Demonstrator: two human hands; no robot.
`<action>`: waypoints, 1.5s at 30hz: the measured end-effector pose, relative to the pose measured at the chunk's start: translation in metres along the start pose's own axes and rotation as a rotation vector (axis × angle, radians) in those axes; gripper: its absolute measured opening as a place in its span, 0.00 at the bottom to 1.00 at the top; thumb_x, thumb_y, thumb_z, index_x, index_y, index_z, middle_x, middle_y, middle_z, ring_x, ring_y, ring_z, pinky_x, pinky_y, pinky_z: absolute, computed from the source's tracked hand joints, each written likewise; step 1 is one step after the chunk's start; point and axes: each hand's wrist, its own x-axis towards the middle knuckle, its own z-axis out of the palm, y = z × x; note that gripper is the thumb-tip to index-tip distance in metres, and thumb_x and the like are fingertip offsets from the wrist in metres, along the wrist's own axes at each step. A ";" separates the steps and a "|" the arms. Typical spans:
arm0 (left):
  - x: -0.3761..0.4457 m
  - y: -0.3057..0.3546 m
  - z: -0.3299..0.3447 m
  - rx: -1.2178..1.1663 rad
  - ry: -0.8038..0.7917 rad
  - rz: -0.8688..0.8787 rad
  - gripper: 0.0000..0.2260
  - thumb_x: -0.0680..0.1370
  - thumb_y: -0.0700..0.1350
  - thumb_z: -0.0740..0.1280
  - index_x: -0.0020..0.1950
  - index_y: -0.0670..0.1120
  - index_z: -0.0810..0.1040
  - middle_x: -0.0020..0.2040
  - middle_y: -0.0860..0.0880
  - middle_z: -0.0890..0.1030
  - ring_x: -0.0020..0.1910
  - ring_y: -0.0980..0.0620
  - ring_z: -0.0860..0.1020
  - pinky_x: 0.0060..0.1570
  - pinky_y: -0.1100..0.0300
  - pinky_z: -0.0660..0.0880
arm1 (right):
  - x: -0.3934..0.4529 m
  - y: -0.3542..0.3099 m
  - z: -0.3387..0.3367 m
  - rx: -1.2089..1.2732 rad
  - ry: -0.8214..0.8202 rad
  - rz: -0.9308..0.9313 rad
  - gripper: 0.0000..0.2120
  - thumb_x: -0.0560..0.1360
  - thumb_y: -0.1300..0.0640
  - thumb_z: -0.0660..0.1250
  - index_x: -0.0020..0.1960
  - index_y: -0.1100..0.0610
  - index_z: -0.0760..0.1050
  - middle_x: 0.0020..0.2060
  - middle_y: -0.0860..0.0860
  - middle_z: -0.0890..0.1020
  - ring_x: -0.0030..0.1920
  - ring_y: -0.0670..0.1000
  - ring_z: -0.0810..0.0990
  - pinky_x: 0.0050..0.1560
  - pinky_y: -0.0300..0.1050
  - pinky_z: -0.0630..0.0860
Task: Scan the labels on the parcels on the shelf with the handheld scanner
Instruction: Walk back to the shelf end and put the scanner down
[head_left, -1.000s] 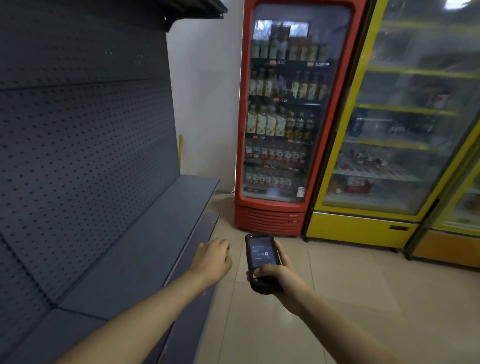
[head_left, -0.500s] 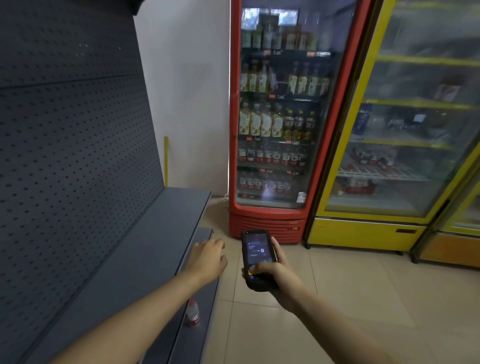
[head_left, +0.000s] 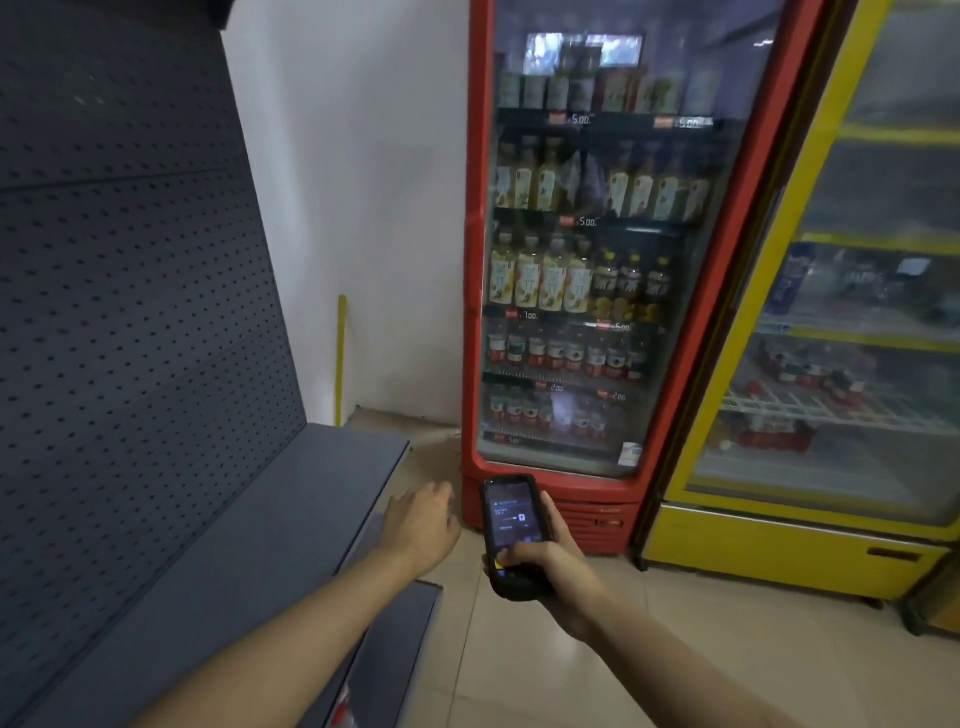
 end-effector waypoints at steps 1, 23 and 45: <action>0.010 0.001 0.001 -0.004 0.001 -0.006 0.13 0.77 0.47 0.59 0.60 0.46 0.74 0.58 0.48 0.78 0.56 0.47 0.77 0.55 0.54 0.72 | 0.013 -0.003 -0.004 0.017 -0.003 0.015 0.44 0.58 0.70 0.72 0.72 0.49 0.66 0.59 0.62 0.80 0.60 0.66 0.79 0.61 0.63 0.76; 0.223 -0.162 0.008 0.045 -0.029 -0.427 0.14 0.80 0.47 0.58 0.65 0.47 0.70 0.61 0.47 0.77 0.59 0.47 0.76 0.56 0.56 0.70 | 0.334 -0.057 0.069 -0.094 -0.320 0.239 0.39 0.54 0.67 0.73 0.65 0.61 0.72 0.44 0.61 0.80 0.44 0.60 0.80 0.40 0.49 0.77; 0.252 -0.272 0.052 -0.062 -0.093 -1.071 0.14 0.81 0.48 0.56 0.62 0.43 0.71 0.60 0.44 0.76 0.56 0.47 0.75 0.56 0.55 0.70 | 0.537 0.004 0.188 -0.404 -0.653 0.642 0.30 0.64 0.74 0.72 0.65 0.66 0.70 0.52 0.64 0.80 0.44 0.62 0.80 0.35 0.50 0.77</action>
